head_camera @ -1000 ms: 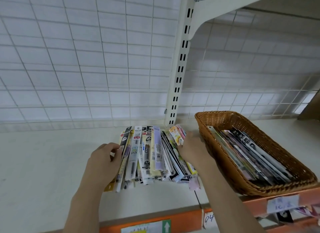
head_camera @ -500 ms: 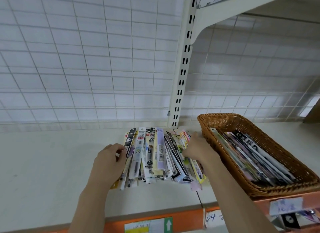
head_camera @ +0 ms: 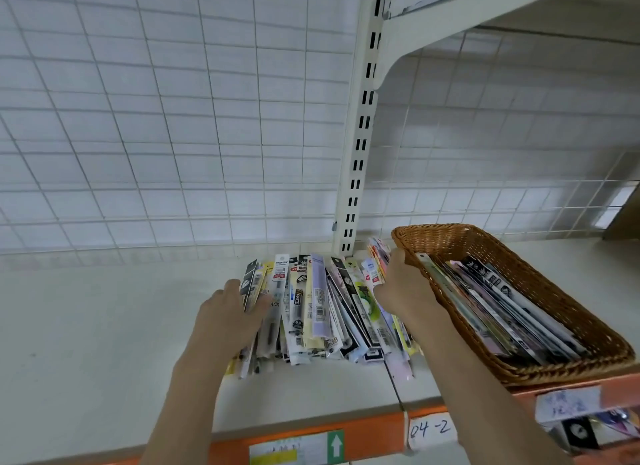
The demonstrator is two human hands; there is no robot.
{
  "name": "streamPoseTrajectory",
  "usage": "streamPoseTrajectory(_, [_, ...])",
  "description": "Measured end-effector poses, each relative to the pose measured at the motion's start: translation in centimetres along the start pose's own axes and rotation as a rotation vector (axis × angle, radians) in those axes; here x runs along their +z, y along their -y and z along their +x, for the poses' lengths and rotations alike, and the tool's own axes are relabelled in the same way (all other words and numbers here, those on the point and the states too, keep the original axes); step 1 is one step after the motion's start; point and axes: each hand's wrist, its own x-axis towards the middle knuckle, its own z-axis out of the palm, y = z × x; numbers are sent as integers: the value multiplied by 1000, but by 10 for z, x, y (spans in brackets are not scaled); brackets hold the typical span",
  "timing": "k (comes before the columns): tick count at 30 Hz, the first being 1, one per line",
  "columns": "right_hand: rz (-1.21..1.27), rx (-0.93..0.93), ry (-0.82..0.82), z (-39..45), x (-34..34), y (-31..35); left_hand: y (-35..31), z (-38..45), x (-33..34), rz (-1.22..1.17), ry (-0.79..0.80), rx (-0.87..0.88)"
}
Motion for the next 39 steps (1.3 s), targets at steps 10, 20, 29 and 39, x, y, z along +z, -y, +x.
streamPoseTrajectory(10, [6, -68, 64, -11, -2, -4, -20, 9, 2, 48, 113, -30])
streamPoseTrajectory(20, [-70, -54, 149, -16, 6, 2, -15, 10, 2, -15, 107, -59])
streamPoseTrajectory(29, [-56, -37, 17, -22, 14, 8, -24, -10, 16, 50, -60, -78])
streamPoseTrajectory(39, [-9, -71, -48, -28, 11, 11, -29, -6, 15, -1, 82, -52])
